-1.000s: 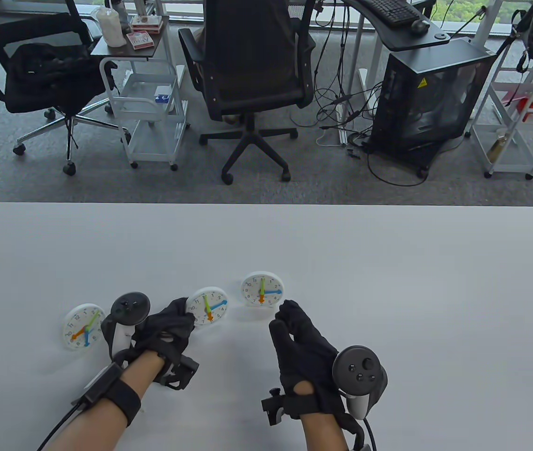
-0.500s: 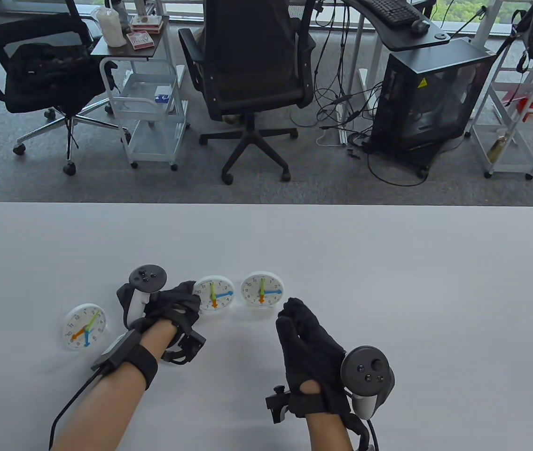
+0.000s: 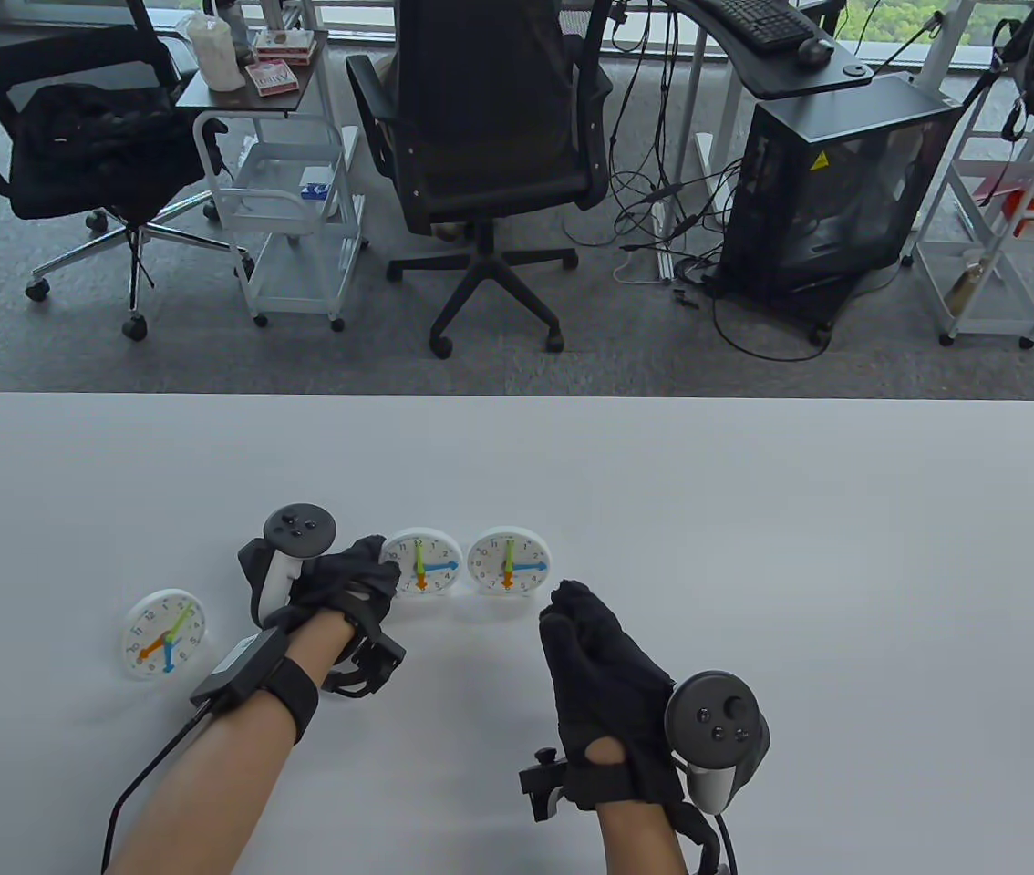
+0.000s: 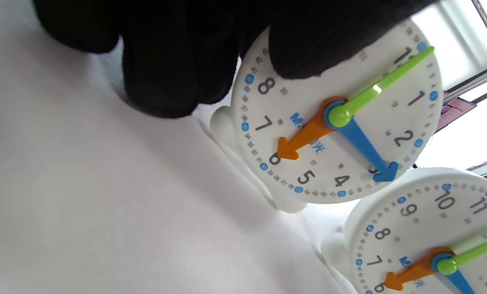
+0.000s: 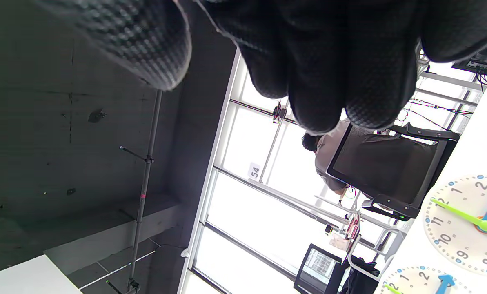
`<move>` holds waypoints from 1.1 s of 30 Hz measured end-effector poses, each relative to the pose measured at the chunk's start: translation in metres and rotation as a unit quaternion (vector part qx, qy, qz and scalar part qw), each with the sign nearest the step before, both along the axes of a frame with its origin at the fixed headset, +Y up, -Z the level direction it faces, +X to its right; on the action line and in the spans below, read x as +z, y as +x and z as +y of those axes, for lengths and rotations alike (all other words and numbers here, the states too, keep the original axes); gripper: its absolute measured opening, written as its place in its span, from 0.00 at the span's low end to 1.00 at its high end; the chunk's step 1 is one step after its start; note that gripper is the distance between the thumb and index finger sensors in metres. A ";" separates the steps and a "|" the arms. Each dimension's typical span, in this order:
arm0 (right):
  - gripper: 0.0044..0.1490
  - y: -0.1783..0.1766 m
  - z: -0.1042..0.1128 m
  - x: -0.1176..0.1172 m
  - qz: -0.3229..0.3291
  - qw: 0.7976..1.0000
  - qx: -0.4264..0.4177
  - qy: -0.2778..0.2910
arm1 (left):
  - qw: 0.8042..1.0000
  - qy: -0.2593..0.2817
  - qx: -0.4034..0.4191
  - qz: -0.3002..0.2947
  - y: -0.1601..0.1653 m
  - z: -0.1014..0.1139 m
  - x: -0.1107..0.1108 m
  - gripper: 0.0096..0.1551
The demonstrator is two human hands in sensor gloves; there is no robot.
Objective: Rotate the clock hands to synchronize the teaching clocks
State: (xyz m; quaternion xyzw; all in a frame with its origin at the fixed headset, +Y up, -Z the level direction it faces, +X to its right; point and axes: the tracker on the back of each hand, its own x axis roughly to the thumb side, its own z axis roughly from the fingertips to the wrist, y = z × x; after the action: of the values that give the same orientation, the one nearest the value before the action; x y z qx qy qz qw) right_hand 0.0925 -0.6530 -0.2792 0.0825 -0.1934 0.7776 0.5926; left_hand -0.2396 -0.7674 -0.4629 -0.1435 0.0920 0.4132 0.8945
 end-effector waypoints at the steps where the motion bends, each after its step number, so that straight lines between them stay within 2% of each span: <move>1: 0.45 0.000 0.000 0.000 0.000 1.000 0.000 0.000 | 1.000 0.002 -0.004 0.001 0.000 0.000 0.001 0.35; 5: 0.45 0.000 0.000 0.000 -0.001 1.000 0.002 -0.002 | 1.000 0.004 -0.017 0.002 -0.004 0.002 0.006 0.35; 12: 0.45 0.000 0.000 0.000 0.002 1.000 0.004 -0.003 | 1.000 -0.002 0.014 -0.009 -0.013 0.009 0.022 0.36; 18: 0.45 -0.003 -0.002 -0.001 0.006 1.000 0.012 -0.010 | 0.995 0.008 0.098 -0.017 -0.026 0.036 0.047 0.36; 20: 0.45 -0.004 -0.003 -0.001 0.009 1.000 0.018 -0.011 | 0.995 0.011 0.101 -0.018 -0.034 0.046 0.054 0.35; 28: 0.45 -0.007 -0.003 0.000 0.016 0.999 0.031 -0.011 | 0.987 0.098 0.129 0.023 -0.079 0.088 0.094 0.35; 33: 0.45 -0.010 -0.004 0.000 0.018 0.999 0.036 -0.013 | 0.972 0.155 0.160 0.078 -0.114 0.109 0.119 0.34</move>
State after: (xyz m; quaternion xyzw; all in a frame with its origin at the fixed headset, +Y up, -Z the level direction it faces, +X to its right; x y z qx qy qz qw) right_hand 0.0822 -0.6573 -0.2797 0.0956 -0.1692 0.7995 0.5683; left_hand -0.3540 -0.6581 -0.3442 0.0167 0.0722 0.5700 0.8183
